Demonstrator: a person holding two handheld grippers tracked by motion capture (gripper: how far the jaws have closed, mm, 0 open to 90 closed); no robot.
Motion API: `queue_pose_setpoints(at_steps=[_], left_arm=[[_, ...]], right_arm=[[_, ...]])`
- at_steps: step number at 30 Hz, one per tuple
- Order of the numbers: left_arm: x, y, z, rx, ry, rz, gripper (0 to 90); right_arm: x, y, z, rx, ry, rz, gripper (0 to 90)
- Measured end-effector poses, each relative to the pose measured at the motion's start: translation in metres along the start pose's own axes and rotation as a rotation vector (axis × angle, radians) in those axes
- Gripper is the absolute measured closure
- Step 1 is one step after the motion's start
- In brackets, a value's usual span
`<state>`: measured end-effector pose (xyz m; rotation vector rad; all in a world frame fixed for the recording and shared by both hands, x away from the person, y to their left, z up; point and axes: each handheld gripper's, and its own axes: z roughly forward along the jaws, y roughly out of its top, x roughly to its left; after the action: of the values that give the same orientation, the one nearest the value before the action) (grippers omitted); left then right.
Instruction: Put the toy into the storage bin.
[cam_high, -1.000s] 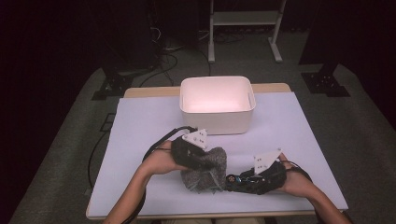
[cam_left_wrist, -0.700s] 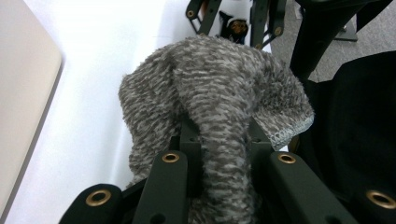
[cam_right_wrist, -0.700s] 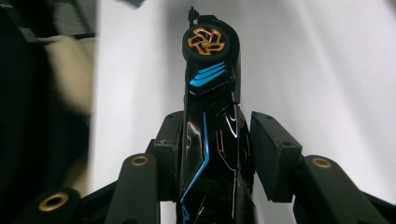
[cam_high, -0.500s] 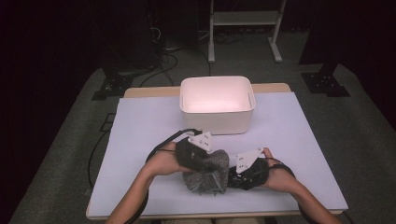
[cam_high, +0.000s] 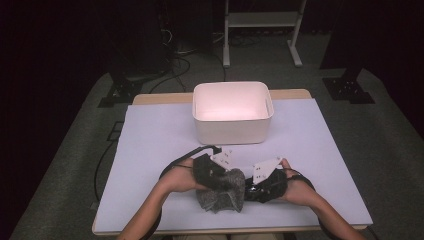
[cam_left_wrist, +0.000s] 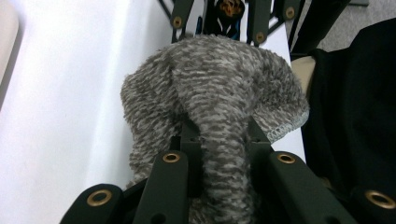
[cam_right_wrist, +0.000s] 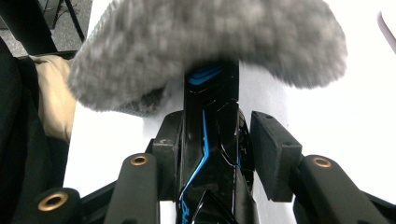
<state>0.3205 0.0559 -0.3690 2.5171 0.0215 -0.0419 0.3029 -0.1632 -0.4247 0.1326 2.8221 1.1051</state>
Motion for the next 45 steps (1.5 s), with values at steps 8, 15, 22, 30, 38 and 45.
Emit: queue_pose_setpoints(at_steps=[8,15,22,30,38,45], left_arm=[[-0.002,-0.007,0.000,-0.008,-0.011,-0.010,75.9],[-0.003,0.000,0.001,0.004,-0.003,0.010,75.8],[-0.007,0.034,0.020,0.022,-0.030,0.082,75.8],[-0.015,0.083,0.057,0.078,-0.053,0.168,75.9],[-0.008,0.059,0.040,0.061,-0.037,0.117,75.9],[-0.003,0.014,0.008,0.017,0.010,0.032,75.7]], right_arm=[[-0.002,0.003,-0.009,0.006,0.032,0.052,45.7],[0.007,-0.024,-0.025,0.010,-0.017,0.093,47.4],[0.013,-0.040,-0.027,-0.037,-0.078,0.101,54.1],[0.014,-0.044,-0.026,-0.068,-0.082,0.092,54.3],[0.012,-0.043,-0.027,-0.065,-0.066,0.100,54.7],[0.004,-0.036,-0.027,-0.028,-0.002,0.166,44.3]])
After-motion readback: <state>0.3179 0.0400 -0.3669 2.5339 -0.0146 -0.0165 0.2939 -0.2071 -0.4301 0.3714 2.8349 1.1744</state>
